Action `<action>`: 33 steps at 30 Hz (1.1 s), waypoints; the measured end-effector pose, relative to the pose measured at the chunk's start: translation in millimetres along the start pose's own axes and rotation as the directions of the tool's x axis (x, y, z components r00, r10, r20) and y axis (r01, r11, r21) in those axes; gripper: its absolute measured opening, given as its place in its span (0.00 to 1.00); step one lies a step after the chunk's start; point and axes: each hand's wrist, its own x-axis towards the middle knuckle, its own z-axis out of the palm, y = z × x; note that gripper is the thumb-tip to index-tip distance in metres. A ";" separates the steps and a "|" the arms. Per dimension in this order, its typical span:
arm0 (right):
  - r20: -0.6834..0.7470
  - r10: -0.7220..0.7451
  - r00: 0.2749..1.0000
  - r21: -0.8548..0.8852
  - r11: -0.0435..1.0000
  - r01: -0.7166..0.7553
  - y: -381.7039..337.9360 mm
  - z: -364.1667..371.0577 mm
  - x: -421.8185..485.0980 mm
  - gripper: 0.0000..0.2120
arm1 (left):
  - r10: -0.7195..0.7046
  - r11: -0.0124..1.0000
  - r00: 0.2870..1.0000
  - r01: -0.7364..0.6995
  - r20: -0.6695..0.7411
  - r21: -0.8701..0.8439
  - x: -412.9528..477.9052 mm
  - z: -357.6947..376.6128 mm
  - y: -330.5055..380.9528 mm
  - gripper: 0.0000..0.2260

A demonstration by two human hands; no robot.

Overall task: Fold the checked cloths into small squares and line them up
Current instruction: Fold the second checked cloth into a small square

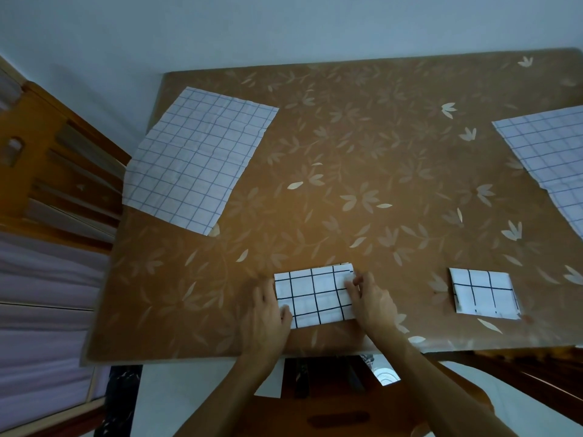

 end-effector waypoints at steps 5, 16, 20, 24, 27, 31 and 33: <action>-0.005 0.013 1.000 -0.006 1.000 -0.014 -0.3 2.3 1.4 0.15 | 0.569 0.780 0.822 -0.547 0.018 0.304 12.6 21.3 -4.0 0.24; -0.177 -0.516 0.838 -0.217 0.851 0.478 -32.4 19.0 -18.8 0.18 | 0.521 0.739 0.824 -0.566 0.223 0.365 16.2 23.9 -14.3 0.26; 0.118 -0.549 0.828 -0.334 0.763 0.553 -31.3 54.3 -12.0 0.27 | 0.466 0.745 0.834 -0.550 0.296 0.377 16.4 22.8 -15.1 0.27; 0.190 -0.526 0.829 -0.443 0.708 0.551 -4.8 49.4 -2.3 0.32 | 0.418 0.815 0.865 -0.492 0.278 0.306 16.7 14.1 -20.5 0.28; 0.176 -0.507 0.844 -0.473 0.709 0.524 11.6 34.9 5.4 0.34 | 0.429 0.809 0.858 -0.504 0.282 0.302 16.4 9.6 -21.2 0.28; 0.196 -0.492 0.849 -0.460 0.718 0.522 18.7 26.9 9.2 0.33 | 0.414 0.847 0.876 -0.471 0.248 0.246 19.4 5.4 -11.4 0.26; 0.189 -0.494 0.849 -0.446 0.727 0.523 15.4 25.9 8.0 0.33 | 0.404 0.881 0.901 -0.430 0.159 0.196 28.7 0.4 1.1 0.20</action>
